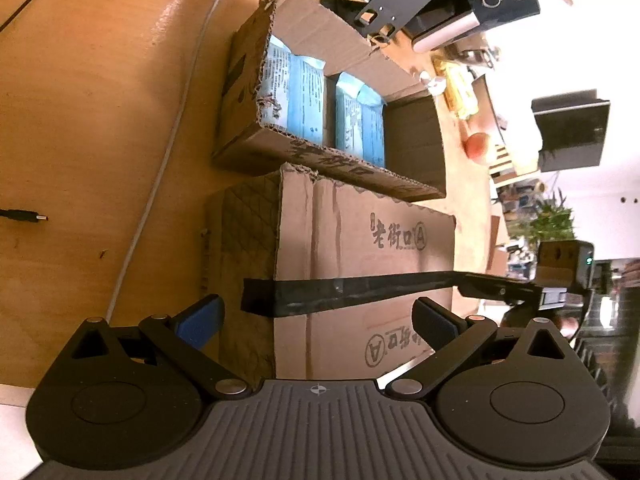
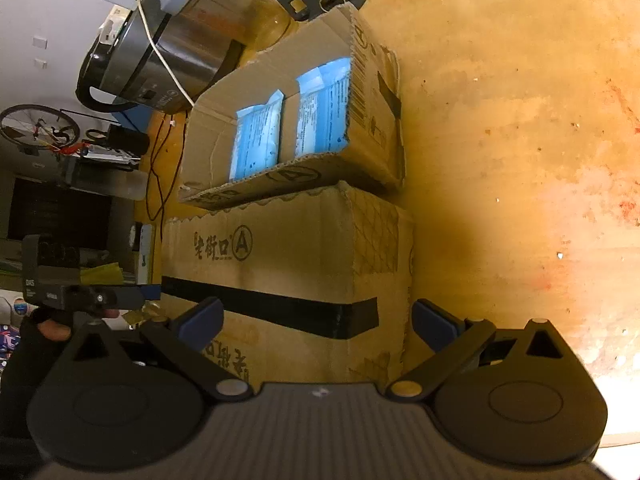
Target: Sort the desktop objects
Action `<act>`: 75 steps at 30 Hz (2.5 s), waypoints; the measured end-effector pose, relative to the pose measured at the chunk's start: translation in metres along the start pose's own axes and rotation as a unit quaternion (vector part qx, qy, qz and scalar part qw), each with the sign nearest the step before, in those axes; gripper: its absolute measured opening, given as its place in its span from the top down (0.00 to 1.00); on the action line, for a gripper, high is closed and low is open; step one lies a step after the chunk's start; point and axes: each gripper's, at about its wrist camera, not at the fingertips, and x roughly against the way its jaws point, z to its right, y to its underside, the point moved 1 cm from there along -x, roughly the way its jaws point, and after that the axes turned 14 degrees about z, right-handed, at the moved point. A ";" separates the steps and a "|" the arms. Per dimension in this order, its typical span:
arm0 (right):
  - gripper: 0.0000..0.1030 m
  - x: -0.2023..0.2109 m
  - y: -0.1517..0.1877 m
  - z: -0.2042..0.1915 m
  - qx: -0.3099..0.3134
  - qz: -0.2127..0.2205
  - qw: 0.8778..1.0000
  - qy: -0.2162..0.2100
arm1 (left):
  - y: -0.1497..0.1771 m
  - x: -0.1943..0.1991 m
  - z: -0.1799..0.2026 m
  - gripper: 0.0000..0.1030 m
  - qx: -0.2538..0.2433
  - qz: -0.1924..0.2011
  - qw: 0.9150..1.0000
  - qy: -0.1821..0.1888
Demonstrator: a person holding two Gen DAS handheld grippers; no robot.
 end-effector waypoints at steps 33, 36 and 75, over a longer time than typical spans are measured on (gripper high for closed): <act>0.51 0.011 0.007 -0.001 -0.020 -0.014 1.000 0.003 | 0.011 0.009 -0.007 0.51 0.004 0.013 1.000 -0.027; 0.51 0.013 0.010 -0.003 -0.016 -0.015 1.000 0.005 | 0.016 0.010 -0.007 0.51 0.007 0.013 1.000 -0.028; 0.51 0.079 0.003 -0.052 -0.027 -0.013 0.999 0.014 | 0.017 0.063 0.057 0.50 -0.002 0.024 0.999 -0.048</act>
